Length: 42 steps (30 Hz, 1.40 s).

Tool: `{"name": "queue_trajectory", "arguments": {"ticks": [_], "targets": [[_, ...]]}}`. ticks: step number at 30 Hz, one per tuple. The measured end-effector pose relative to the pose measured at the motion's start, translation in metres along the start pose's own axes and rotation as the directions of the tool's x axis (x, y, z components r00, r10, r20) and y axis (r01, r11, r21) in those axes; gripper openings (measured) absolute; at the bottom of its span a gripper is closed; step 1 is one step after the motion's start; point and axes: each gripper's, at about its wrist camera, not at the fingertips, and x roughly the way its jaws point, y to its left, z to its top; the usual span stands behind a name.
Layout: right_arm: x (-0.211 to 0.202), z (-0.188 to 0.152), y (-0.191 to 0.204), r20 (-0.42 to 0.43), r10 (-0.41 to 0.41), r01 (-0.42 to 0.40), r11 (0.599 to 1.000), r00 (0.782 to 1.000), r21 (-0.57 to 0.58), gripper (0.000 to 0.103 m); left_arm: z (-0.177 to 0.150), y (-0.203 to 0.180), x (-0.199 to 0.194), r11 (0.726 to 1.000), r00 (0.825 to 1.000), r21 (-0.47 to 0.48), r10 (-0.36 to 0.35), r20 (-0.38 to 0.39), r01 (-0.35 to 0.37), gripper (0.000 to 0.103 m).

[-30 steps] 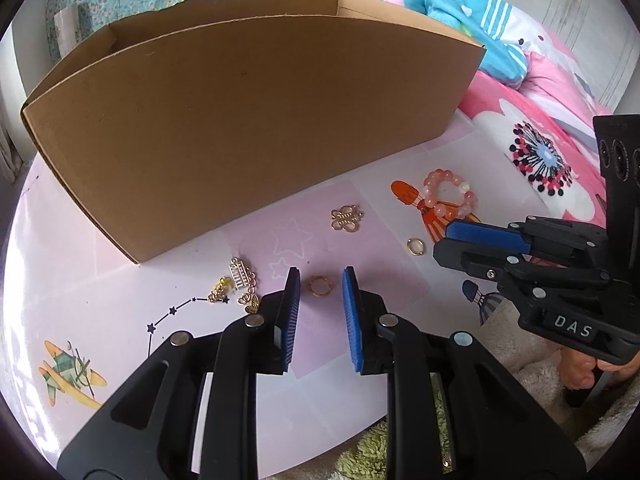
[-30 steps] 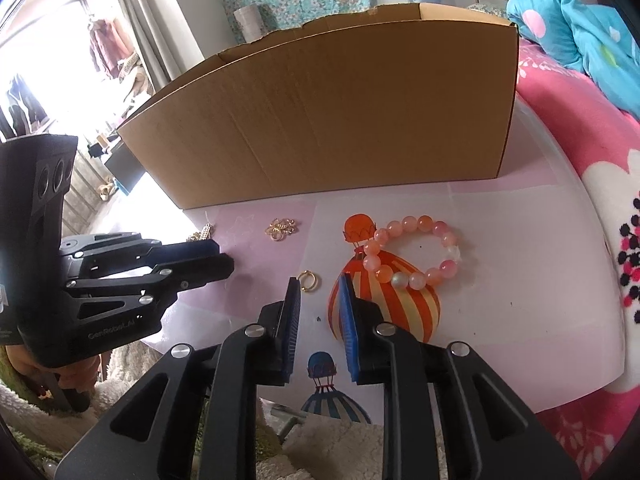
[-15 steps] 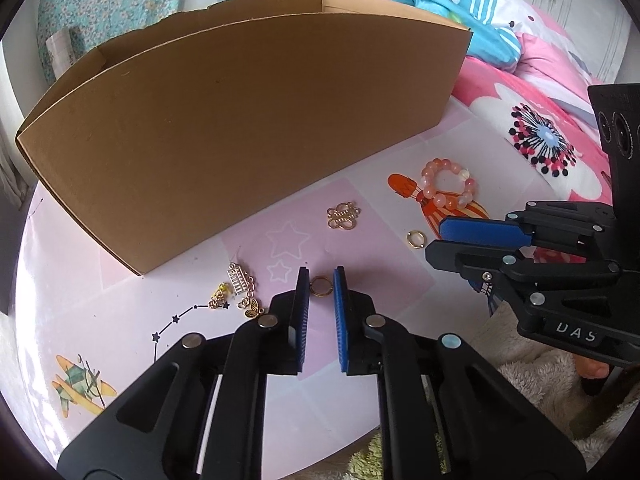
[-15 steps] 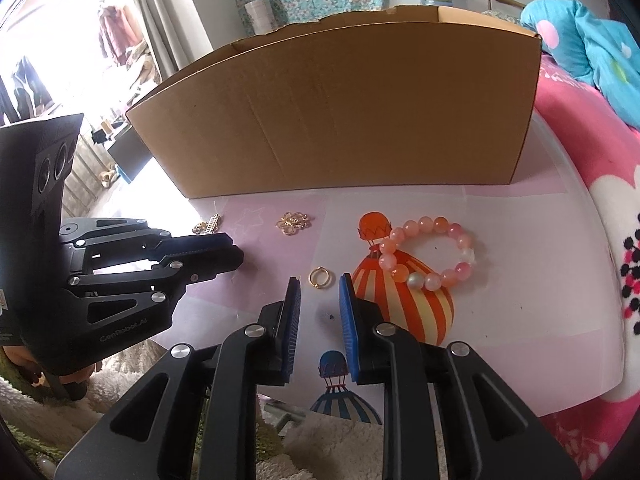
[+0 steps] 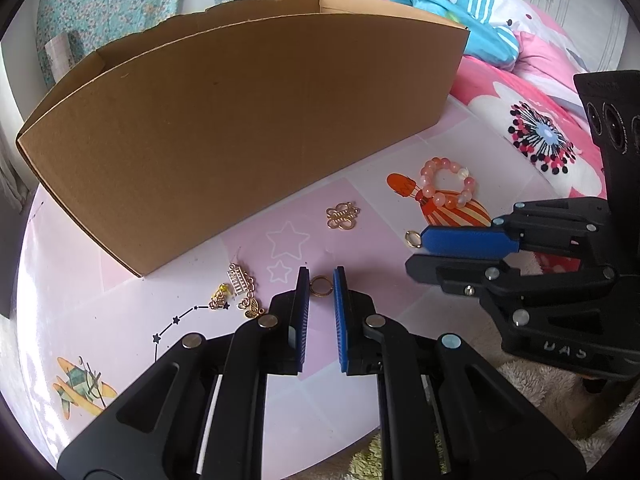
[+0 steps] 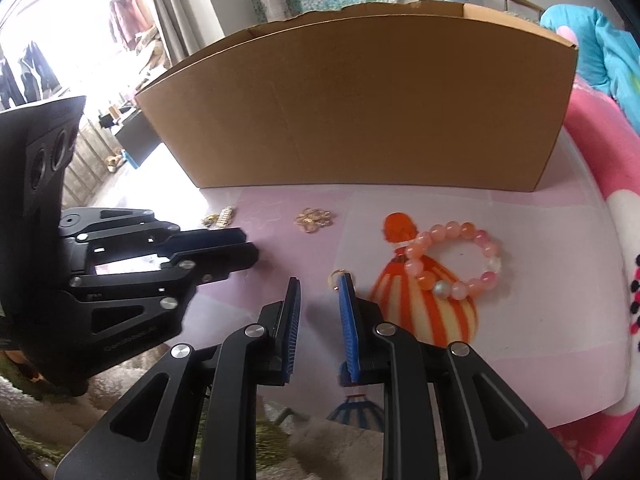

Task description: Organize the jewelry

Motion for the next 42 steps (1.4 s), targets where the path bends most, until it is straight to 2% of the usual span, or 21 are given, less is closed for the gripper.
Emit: {"name": "queue_trajectory", "arguments": {"ticks": [5, 9, 11, 14, 25, 30, 32, 33, 42], "targets": [[0.003, 0.001, 0.008, 0.000, 0.025, -0.025, 1.000, 1.000, -0.005, 0.020, 0.000, 0.000, 0.000, 1.000, 1.000, -0.001, -0.002, 0.003, 0.002, 0.011], [-0.001, 0.006, 0.010, 0.027, -0.020, 0.021, 0.999, 0.999, -0.028, 0.020, -0.001, 0.000, -0.001, 1.000, 1.000, 0.002, -0.003, 0.004, 0.003, 0.011], [0.000, 0.008, 0.010, 0.033, -0.062, 0.064, 0.995, 0.998, -0.072, 0.020, -0.001, 0.000, -0.001, 1.000, 1.000, 0.003, -0.003, 0.004, 0.003, 0.011], [0.003, 0.010, 0.011, 0.031, -0.079, 0.082, 0.986, 0.996, -0.142, 0.020, -0.001, 0.000, -0.001, 1.000, 1.000, 0.003, -0.003, 0.004, 0.003, 0.011], [0.015, 0.020, 0.011, -0.051, 0.021, -0.038, 0.938, 0.998, -0.345, 0.020, 0.000, -0.001, -0.001, 1.000, 1.000, 0.016, -0.002, -0.003, 0.002, 0.011], [0.014, 0.029, 0.005, -0.082, 0.052, -0.080, 0.923, 0.995, -0.378, 0.019, 0.000, -0.001, 0.000, 1.000, 1.000, 0.026, -0.004, -0.006, 0.004, 0.011], [0.015, 0.031, 0.004, -0.086, 0.059, -0.088, 0.917, 0.995, -0.390, 0.016, 0.000, -0.002, 0.000, 1.000, 1.000, 0.030, -0.005, -0.007, 0.005, 0.011], [0.015, 0.031, 0.003, -0.088, 0.065, -0.094, 0.915, 0.994, -0.391, 0.011, 0.001, -0.002, 0.000, 0.999, 1.000, 0.033, -0.004, -0.007, 0.004, 0.011], [0.009, 0.029, -0.008, -0.070, 0.092, -0.111, 0.932, 0.993, -0.344, 0.011, 0.001, -0.004, 0.001, 0.999, 1.000, 0.042, -0.015, 0.001, 0.015, 0.011]]}}
